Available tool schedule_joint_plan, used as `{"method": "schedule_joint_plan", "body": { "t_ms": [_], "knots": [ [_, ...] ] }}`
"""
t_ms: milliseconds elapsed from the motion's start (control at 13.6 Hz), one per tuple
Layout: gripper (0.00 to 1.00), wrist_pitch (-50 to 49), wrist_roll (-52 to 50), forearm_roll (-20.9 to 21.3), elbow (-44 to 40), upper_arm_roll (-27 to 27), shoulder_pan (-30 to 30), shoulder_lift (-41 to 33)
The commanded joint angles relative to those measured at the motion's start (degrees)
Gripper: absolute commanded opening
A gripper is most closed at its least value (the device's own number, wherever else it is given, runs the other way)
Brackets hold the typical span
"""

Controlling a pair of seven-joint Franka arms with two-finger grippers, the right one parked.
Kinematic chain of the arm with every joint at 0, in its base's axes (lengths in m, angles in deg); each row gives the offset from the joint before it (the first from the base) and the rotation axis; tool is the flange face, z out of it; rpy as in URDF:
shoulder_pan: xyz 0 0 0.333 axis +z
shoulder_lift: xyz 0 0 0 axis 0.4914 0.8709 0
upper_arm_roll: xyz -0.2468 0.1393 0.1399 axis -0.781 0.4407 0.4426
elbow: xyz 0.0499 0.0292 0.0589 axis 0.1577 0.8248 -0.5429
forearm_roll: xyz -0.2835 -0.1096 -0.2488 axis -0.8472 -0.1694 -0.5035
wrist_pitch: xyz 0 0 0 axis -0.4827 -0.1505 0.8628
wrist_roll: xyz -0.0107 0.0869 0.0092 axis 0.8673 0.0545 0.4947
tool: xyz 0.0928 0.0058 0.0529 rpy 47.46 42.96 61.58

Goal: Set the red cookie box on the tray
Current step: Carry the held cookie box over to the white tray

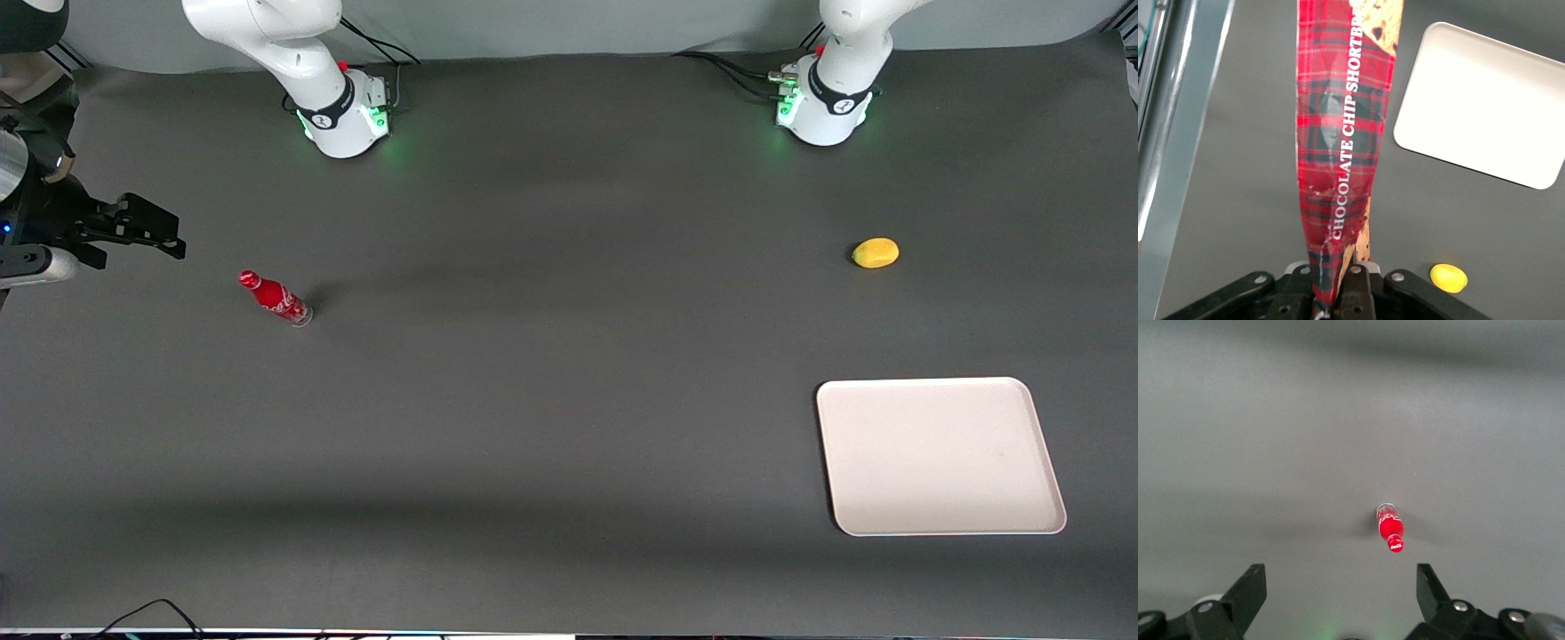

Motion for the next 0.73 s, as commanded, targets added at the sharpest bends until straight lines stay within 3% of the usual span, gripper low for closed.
{"method": "schedule_joint_plan", "body": {
  "t_ms": [0,147,660],
  "knots": [
    [0.0,1.42,-0.67,1.68,-1.72,1.04,-6.06,1.86],
    [0.0,5.11,-0.23,4.58,-1.63,0.6,-8.62,4.4],
    [0.0,21.63,1.97,4.15,1.35,-1.07,-10.82,16.7]
  ]
}}
